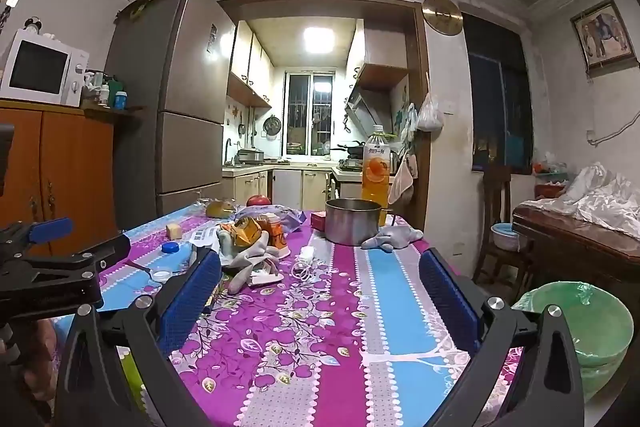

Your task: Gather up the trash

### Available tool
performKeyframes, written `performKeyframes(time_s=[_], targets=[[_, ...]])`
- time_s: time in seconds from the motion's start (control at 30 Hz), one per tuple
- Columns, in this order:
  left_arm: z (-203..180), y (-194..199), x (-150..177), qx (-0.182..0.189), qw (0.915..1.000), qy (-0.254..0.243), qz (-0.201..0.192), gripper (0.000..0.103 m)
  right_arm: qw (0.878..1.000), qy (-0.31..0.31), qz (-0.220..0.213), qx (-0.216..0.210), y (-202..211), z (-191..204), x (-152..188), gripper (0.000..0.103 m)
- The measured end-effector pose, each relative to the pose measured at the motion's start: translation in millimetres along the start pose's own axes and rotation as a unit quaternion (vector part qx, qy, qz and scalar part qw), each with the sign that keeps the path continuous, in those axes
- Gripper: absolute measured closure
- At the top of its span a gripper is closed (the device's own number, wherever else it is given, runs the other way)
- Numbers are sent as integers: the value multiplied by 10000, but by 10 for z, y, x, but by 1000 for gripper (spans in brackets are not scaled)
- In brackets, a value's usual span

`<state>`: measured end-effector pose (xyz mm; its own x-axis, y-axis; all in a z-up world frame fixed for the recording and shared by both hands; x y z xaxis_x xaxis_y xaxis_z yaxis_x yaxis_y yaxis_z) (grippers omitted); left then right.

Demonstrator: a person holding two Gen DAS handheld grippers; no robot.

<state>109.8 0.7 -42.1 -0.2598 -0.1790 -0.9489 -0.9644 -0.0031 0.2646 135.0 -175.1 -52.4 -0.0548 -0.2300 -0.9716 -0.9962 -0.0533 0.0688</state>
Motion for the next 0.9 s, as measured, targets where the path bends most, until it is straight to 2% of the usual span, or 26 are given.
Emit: performKeyframes(time_s=[0.9], targets=[[86, -70, 0, -140, 9997, 61, 169, 5, 9997, -15, 117, -214, -150, 116, 72, 4]])
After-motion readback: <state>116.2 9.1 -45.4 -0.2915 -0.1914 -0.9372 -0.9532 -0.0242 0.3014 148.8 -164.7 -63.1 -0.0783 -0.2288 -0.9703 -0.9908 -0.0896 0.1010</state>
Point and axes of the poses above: each gripper's, at about its wrist camera, not at the fingertips, and y roughly against the way its jaws point, z to its left, x to its underside, the point moved 10 cm from there along -y, roughly the way its jaws point, and after that the axes turned 11 degrees about y, right-handed, at the moved point
